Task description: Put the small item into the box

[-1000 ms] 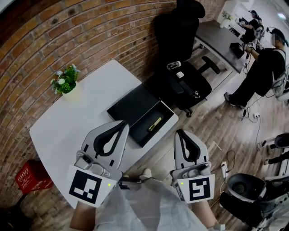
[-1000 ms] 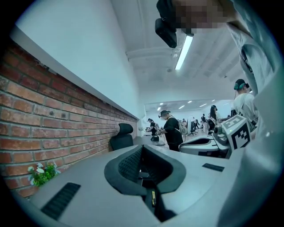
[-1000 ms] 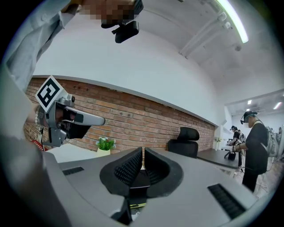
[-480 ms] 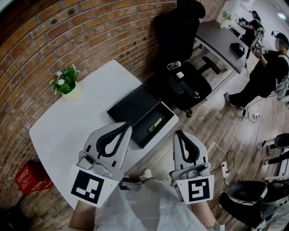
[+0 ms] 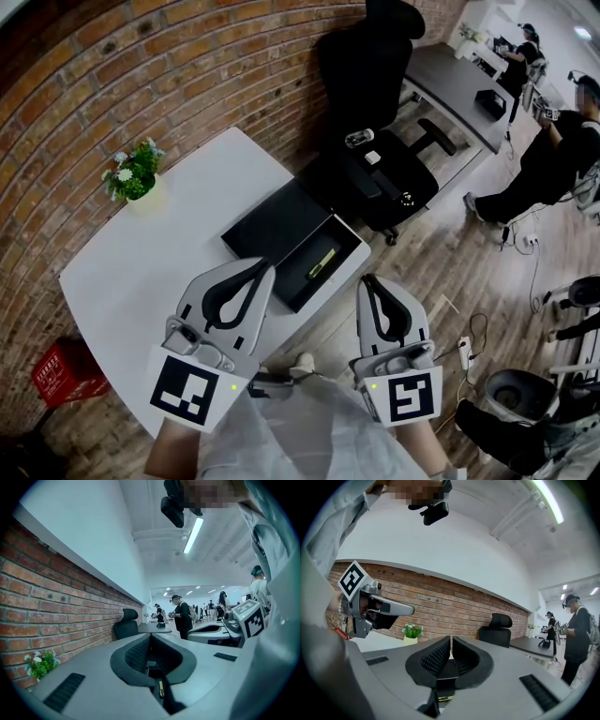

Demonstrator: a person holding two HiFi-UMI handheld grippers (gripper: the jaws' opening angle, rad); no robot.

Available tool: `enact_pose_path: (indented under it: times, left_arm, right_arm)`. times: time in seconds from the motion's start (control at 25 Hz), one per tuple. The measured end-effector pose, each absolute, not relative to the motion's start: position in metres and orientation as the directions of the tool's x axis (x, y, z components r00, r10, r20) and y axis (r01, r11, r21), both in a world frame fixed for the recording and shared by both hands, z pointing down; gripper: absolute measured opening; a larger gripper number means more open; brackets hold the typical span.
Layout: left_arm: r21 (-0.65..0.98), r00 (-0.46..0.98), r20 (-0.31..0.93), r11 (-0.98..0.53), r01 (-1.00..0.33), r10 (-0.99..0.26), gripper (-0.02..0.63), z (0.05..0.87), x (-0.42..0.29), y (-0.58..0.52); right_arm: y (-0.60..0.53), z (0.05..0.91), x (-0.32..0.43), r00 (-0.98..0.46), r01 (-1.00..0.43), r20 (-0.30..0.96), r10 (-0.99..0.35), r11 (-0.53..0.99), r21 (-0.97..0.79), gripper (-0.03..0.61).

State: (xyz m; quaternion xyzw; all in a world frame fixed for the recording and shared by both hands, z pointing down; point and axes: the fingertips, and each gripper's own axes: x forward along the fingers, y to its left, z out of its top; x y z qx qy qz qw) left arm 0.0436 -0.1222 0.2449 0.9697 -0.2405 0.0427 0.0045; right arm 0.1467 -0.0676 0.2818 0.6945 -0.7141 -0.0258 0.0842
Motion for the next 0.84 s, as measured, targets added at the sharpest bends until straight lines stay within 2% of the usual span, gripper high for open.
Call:
enact_pose_path:
  times: [0.84]
  left_arm:
    - [0.008,0.879,0.091,-0.883,-0.47,-0.467,0.018,0.2486,0.0408,-0.1286]
  right_arm:
    - [-0.0714,0.2836,0.1452,-0.003,-0.985,0.106,-0.994,0.021,0.17,0.048]
